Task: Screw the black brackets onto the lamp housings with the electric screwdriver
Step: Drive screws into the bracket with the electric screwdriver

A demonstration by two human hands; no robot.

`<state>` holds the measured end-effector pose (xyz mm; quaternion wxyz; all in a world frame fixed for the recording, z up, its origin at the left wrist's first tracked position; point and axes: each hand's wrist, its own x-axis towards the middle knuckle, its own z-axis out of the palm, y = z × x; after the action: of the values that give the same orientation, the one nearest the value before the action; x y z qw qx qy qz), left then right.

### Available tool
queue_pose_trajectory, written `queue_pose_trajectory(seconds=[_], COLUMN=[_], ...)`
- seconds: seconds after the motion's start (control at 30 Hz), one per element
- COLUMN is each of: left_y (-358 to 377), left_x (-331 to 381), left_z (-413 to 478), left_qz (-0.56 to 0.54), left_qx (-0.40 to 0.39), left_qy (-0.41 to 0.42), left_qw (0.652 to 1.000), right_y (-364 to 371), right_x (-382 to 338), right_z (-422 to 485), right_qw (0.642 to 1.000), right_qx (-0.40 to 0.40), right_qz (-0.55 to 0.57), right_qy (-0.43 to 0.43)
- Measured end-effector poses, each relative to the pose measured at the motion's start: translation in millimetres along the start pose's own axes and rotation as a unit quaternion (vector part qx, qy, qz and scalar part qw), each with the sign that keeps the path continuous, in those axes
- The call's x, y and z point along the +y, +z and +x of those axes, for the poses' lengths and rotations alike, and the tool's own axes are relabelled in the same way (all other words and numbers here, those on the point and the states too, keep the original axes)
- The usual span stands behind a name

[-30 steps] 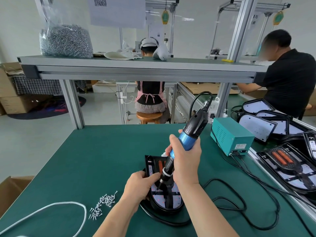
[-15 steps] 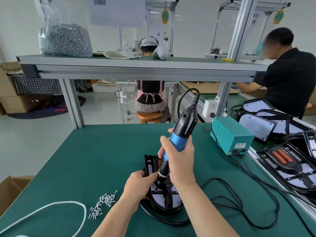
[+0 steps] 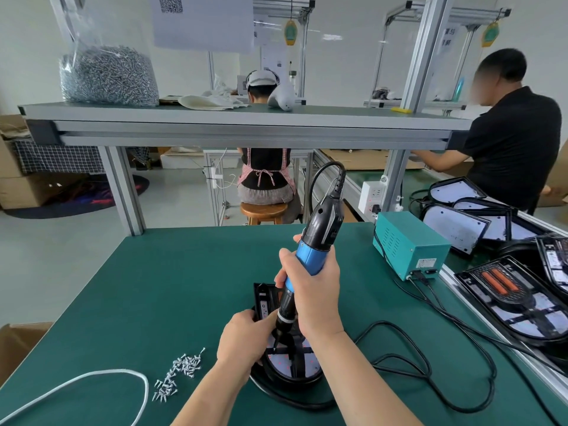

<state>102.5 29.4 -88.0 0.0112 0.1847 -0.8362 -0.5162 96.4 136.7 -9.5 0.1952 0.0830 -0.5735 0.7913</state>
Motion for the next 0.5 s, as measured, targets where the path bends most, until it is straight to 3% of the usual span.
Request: queue_pose_trajectory(seconds=[0.5], left_y=[-3.6], left_x=[4.2], left_z=[-1.6], left_qz=[0.031], left_qx=[0.000], left_qy=[-0.001], left_qw=[1.000], right_y=[1.5], right_x=[5.6], right_z=[0.6], right_qw=[1.000], right_qx=[-0.007], right_qz=[-0.012], right_qy=[0.001])
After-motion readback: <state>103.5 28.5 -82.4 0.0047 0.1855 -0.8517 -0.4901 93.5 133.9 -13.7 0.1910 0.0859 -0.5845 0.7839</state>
